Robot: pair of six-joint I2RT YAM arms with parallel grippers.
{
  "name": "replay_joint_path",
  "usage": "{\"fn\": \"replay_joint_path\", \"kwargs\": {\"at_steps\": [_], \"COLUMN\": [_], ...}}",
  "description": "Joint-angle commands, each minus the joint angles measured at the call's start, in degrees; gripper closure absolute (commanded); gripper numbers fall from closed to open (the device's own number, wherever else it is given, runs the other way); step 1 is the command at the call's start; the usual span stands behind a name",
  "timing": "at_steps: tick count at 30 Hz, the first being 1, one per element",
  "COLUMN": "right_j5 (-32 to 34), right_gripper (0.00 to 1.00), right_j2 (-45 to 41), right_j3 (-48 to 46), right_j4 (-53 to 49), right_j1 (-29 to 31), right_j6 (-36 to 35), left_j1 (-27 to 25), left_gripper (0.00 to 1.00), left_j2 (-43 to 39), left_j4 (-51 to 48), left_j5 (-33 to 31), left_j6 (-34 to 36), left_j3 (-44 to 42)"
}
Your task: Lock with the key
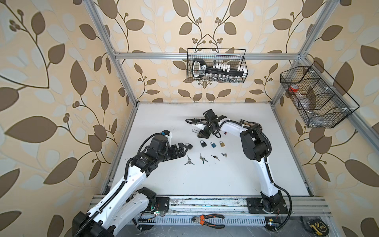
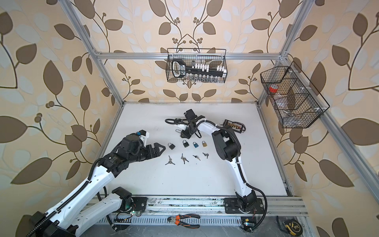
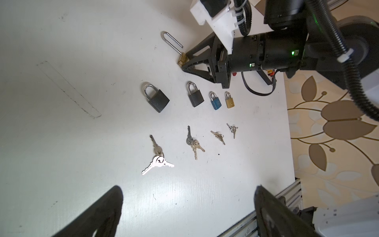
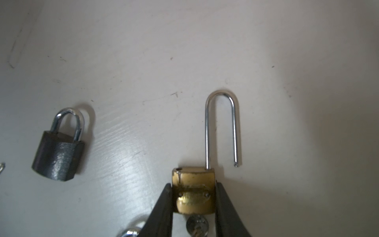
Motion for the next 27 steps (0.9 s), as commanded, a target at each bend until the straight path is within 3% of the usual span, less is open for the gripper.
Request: {"fn": "replay_joint_path", "kwargs": {"at_steps": [1, 5, 15, 21, 27], "right_j5": [1.0, 0.0, -4.4, -9.8, -14.5], "right_gripper": [0.90, 1.00, 1.00, 1.00, 1.00], "right_j2": [-4.1, -13.6, -40.8, -56.4, -64.5], "right_j3": [-3.4, -11.7, -39.0, -48.6, -51.4], "right_j4": [1.3, 10.4, 32.0, 35.0, 31.1], "right_j1": [-0.7, -1.8, -1.3, 1.0, 5.5], "right_j6": [3.3, 9.4, 25.5, 31.4, 30.6], "left_j1": [0.5, 1.3, 2.5, 2.5, 2.4], "left_gripper": [0.01, 0.01, 0.01, 0.01, 0.01], "left_j2": [-1.9, -3.4, -10.1, -11.0, -4.3], "left_j4": [-0.9, -1.6, 3.5, 12.6, 20.3], "left_j5": [-2.3, -3.7, -4.1, 6.5, 16.6], "left_j6": [0.5, 1.3, 2.7, 3.4, 1.5], "left_j3": [3.0, 4.8, 5.3, 6.3, 10.1]}}
